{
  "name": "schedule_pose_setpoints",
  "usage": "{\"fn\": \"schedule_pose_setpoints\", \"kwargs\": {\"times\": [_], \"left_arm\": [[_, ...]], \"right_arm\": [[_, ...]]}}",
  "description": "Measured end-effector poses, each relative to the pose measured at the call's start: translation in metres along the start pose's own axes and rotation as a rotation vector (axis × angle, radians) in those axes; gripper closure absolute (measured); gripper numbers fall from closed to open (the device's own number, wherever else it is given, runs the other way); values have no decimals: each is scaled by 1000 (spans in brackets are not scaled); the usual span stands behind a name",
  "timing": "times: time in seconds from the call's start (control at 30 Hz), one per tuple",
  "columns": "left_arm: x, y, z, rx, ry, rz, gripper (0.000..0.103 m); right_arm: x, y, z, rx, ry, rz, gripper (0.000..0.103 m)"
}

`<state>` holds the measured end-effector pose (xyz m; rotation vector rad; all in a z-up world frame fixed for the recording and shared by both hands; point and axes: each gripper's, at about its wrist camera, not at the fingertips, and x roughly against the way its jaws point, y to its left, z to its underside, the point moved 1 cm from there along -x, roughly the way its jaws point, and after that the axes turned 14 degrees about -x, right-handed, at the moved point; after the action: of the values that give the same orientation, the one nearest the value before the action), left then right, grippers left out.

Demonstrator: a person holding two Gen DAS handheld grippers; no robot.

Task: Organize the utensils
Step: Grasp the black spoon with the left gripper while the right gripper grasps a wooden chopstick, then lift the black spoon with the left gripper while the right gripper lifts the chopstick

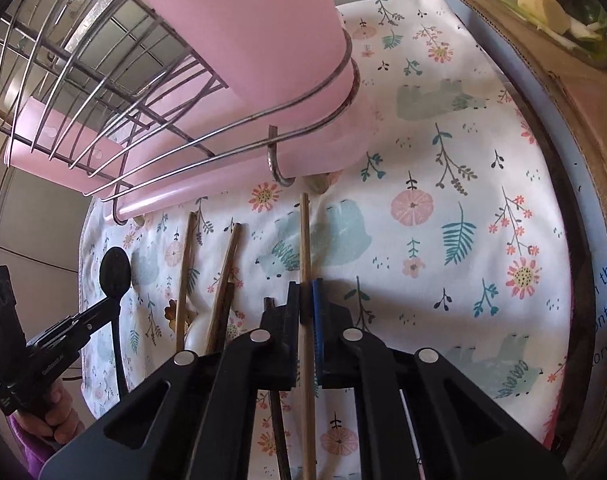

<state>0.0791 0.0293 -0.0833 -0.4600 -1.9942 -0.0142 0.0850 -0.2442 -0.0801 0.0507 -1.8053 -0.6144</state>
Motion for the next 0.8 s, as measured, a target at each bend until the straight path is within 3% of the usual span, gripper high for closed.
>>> {"fn": "schedule_pose_setpoints", "kwargs": {"times": [0.37,0.8], "left_arm": [[44,-3,2,20,-125,-8,98],[120,-22,13,-13,-412,-97,98]], "right_arm": [[61,-9,27,26,-170,-168,97],[153,-10,51,87,-428,-296,97]]}}
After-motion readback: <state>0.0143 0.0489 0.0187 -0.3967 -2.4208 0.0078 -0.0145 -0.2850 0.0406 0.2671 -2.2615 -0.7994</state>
